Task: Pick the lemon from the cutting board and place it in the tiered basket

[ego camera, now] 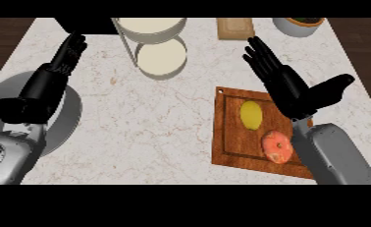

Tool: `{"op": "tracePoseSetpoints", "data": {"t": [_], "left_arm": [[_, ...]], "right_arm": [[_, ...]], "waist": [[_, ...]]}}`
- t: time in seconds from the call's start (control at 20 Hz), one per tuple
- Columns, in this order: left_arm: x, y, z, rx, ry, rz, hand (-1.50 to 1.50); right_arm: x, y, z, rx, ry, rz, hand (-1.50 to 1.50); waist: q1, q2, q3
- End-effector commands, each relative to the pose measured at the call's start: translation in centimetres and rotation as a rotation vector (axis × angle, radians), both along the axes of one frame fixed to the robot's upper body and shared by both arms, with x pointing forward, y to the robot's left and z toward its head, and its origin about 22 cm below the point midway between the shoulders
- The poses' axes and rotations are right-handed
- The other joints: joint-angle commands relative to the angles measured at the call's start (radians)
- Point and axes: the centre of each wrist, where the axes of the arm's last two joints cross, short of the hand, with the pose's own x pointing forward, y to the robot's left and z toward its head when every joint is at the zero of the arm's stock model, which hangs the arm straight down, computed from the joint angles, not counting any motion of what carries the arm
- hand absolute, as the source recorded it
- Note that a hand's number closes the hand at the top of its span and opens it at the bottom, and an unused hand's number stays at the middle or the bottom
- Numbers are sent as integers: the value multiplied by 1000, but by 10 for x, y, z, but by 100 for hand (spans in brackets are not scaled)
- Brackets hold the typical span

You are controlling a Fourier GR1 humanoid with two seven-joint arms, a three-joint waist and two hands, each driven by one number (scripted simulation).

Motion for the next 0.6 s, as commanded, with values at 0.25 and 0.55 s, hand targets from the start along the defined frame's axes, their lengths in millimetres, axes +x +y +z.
{"op": "tracePoseSetpoints", "data": {"t": [0.25,0.55], "left_arm": [[-22,23,-48,-188,331,186,0],[-38,28,-71,-224,394,188,0]], "right_arm": [[-14,59,8,-97,-415,-246,150],[-33,20,-76,-282,-87,-942,-150]], "waist": [[3,0,19],[-23,1,17]]}}
